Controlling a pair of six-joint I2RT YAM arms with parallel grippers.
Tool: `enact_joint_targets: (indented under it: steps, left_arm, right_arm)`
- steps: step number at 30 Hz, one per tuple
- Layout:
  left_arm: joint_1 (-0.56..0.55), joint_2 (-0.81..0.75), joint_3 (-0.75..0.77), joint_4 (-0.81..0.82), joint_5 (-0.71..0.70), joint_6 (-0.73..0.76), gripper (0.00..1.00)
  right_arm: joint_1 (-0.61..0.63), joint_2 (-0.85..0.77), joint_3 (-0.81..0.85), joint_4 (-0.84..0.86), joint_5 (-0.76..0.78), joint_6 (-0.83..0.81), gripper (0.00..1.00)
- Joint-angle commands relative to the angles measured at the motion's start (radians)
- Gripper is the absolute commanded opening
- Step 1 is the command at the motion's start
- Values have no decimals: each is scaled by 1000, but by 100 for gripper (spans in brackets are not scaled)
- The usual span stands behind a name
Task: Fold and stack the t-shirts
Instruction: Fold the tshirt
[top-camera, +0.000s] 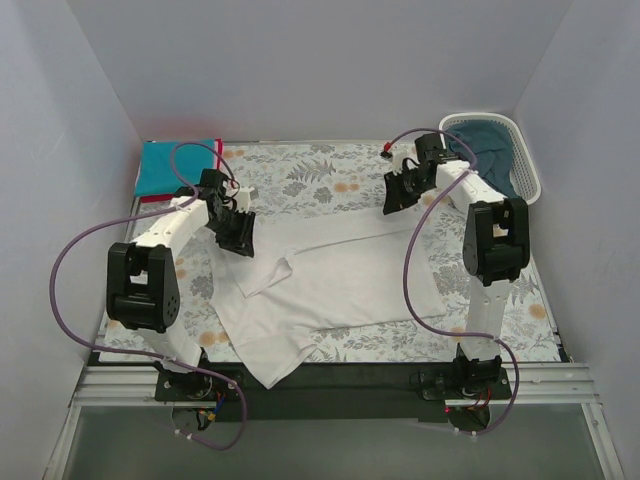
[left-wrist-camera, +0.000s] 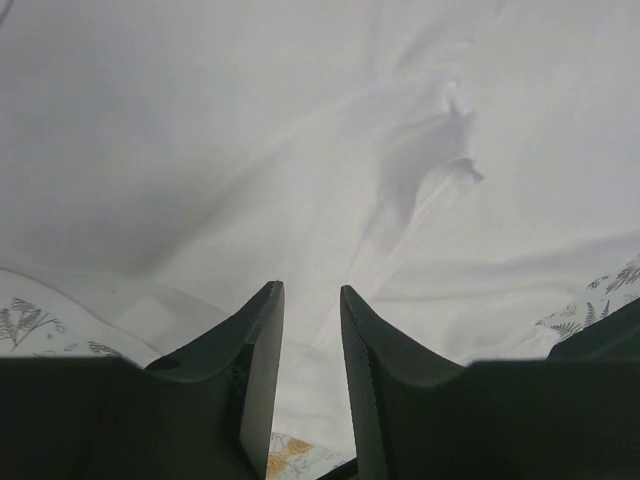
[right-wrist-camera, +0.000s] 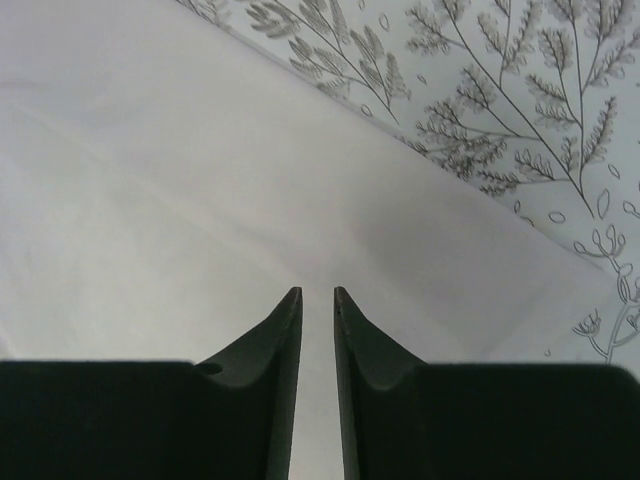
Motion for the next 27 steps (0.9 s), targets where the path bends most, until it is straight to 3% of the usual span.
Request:
enact_joint_targets:
  steps: [1,6,11,13,19,27]
  left_arm:
    - [20,-19,53,7,74,-15,31]
    - [-2,4,78,50,99,-37,38]
    - [-89,59,113,93,32,-67,43]
    - [-126,80,133,95,13,-75,50]
    - [-227,140,147,107,-100,-72,51]
    - [-258,177,153,113,-171,-77,52]
  right_arm:
    - [-5,-50,-52,-45,140,-104,26]
    - [-57,-76,-74,-50,200,-89,31]
    - [-129,-64,-26,-76,203,0,37]
    - [-145,-48,-6,-82,210,38,40]
    - [-182,24,52,-113,194,95,40]
    - [-183,91,81,-144,134,129,42]
